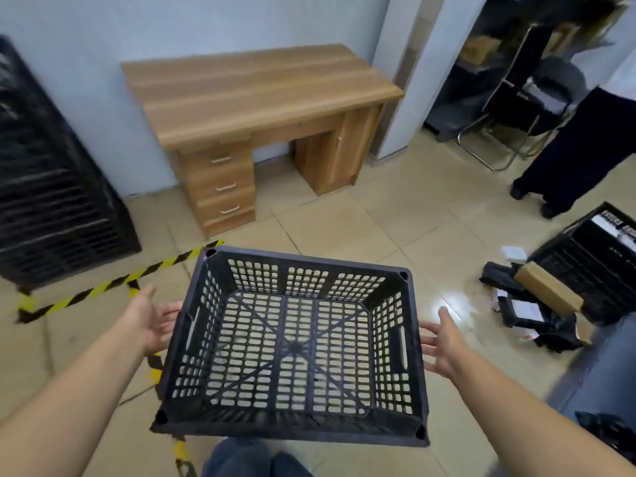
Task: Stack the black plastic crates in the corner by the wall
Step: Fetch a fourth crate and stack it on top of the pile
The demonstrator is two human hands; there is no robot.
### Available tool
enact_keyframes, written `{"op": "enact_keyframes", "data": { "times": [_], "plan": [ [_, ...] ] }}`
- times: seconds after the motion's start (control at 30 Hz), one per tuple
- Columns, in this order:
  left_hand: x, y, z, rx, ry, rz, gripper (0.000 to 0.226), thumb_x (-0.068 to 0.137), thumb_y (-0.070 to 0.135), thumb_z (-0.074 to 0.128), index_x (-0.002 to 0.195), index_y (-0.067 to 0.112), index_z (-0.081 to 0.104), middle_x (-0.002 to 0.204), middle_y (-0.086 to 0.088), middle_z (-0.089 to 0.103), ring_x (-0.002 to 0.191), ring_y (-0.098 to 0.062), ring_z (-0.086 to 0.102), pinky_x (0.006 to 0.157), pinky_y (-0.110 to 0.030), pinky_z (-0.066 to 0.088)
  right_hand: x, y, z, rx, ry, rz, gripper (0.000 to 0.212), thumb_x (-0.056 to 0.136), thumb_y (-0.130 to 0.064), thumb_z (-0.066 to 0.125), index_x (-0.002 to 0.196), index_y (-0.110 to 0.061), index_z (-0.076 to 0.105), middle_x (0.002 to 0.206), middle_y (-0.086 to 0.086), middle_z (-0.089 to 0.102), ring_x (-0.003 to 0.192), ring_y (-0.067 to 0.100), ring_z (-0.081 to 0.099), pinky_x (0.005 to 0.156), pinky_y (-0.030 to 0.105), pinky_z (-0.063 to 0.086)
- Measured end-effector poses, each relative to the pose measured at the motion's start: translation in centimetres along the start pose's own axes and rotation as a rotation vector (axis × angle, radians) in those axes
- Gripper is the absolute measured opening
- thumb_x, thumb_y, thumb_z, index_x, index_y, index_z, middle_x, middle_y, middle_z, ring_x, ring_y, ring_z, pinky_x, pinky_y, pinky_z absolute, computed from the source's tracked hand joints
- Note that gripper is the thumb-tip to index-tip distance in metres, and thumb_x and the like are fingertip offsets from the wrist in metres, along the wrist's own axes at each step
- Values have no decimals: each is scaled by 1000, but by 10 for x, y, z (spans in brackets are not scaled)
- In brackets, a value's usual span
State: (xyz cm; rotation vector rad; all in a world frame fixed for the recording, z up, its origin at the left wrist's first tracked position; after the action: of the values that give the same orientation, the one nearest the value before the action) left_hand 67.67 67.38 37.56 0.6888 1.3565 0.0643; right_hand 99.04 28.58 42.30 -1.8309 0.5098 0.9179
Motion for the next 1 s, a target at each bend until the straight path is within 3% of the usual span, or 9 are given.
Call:
{"op": "enact_keyframes", "data": {
  "times": [0.17, 0.33, 0.47, 0.6, 0.73, 0.9, 1.0],
  "plan": [
    [-39, -6, -82, -132, 97, 61, 71, 91, 65, 13, 84, 9, 56, 80, -6, 54, 74, -20, 47, 74, -36, 36, -15, -31, 79, -159, -132, -66, 68, 94, -60, 21, 106, -4, 57, 105, 20, 60, 102, 33, 56, 92, 47, 45],
    [-72, -5, -164, -294, 146, 93, 74, 90, 67, 15, 83, 6, 56, 79, -9, 54, 74, -22, 49, 70, -33, 37, -48, -49, 167, -283, -233, -97, 70, 95, -57, 19, 110, 2, 53, 88, 15, 55, 76, 25, 50, 63, 32, 39],
    [-91, 4, -235, -312, 199, 131, 75, 91, 67, 13, 78, 6, 55, 67, -7, 51, 63, -20, 43, 63, -32, 34, -82, -55, 238, -360, -282, -146, 70, 95, -58, 20, 108, 2, 53, 86, 14, 53, 73, 25, 47, 61, 31, 37],
    [-103, 17, -310, -368, 188, 124, 75, 85, 73, 17, 79, 8, 54, 73, -6, 45, 62, -18, 38, 58, -30, 33, -118, -61, 311, -401, -317, -183, 73, 94, -61, 17, 109, 2, 51, 85, 15, 53, 72, 25, 48, 59, 30, 35],
    [-114, 44, -377, -344, 164, 145, 76, 89, 69, 13, 83, 5, 54, 72, -7, 46, 62, -18, 40, 46, -24, 42, -153, -68, 388, -427, -334, -222, 77, 96, -58, 18, 118, 8, 50, 86, 18, 54, 73, 29, 48, 59, 32, 37],
    [-115, 98, -463, -383, 188, 227, 82, 85, 75, 15, 95, 4, 56, 75, -10, 49, 66, -21, 44, 62, -32, 36, -199, -92, 485, -400, -374, -283, 79, 96, -57, 19, 119, 12, 49, 84, 18, 54, 73, 30, 48, 65, 36, 39],
    [-123, 139, -499, -367, 193, 285, 86, 86, 73, 14, 100, 0, 56, 79, -14, 54, 73, -23, 49, 70, -34, 39, -221, -113, 533, -354, -389, -326, 76, 96, -58, 20, 111, 9, 52, 82, 18, 54, 71, 29, 48, 59, 34, 38]
  ]
}}
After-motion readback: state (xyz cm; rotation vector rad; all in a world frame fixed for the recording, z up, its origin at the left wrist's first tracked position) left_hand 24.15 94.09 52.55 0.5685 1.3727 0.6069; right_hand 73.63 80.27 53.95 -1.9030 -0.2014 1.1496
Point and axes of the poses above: each hand's wrist, its own x-axis towards the middle knuckle, its own z-axis out of the palm, y = z × x, the point moved 7 cm from there along x, towards the middle knuckle
